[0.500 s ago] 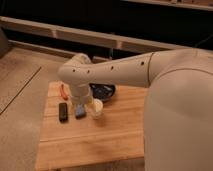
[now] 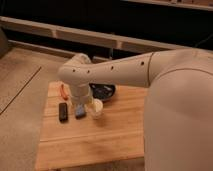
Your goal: Move the arm in a circular motion
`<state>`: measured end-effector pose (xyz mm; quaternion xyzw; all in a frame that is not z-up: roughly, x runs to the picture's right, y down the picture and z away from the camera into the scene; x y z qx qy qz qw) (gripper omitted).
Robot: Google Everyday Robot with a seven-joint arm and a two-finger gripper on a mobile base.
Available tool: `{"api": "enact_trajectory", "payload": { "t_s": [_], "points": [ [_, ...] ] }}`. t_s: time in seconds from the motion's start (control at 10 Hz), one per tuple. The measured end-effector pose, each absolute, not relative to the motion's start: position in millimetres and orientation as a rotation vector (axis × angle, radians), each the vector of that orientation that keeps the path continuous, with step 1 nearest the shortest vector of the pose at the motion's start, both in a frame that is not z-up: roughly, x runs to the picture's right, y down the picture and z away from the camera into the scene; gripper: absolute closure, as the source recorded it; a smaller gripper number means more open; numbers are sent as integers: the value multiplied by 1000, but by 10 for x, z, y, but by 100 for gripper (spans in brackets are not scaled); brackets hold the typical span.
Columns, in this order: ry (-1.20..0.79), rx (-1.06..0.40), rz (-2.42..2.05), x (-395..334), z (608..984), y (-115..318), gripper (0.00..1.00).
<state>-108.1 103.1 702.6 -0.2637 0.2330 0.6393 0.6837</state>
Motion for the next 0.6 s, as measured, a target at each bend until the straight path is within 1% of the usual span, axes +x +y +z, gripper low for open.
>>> {"api": "enact_trajectory", "payload": {
  "t_s": [0.6],
  "points": [
    [519, -587, 1432, -1079, 7027, 1018, 35]
  ]
}}
